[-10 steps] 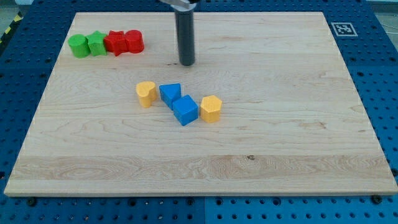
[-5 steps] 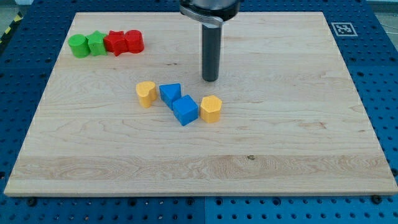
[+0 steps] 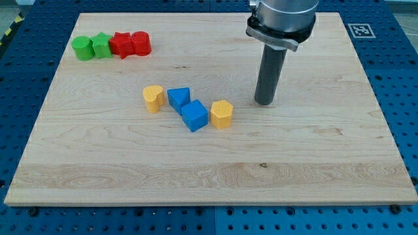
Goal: Adjust the blue blocks in between the yellow blocks
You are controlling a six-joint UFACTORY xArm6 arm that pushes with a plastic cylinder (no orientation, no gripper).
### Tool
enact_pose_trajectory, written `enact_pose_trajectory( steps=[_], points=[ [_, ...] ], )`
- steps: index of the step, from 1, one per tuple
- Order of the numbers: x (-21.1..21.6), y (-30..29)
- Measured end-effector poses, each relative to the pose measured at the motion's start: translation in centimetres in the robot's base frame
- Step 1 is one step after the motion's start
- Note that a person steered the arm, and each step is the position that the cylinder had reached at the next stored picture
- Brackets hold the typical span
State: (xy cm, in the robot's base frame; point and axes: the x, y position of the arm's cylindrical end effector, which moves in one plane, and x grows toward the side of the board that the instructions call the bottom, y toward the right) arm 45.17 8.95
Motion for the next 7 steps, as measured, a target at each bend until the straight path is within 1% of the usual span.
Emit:
enact_pose_trajectory(
  steps=[2, 5, 7],
  points=[
    [0.8, -2.6],
    [1.1, -9.9],
    [1.4, -12.7]
  ],
)
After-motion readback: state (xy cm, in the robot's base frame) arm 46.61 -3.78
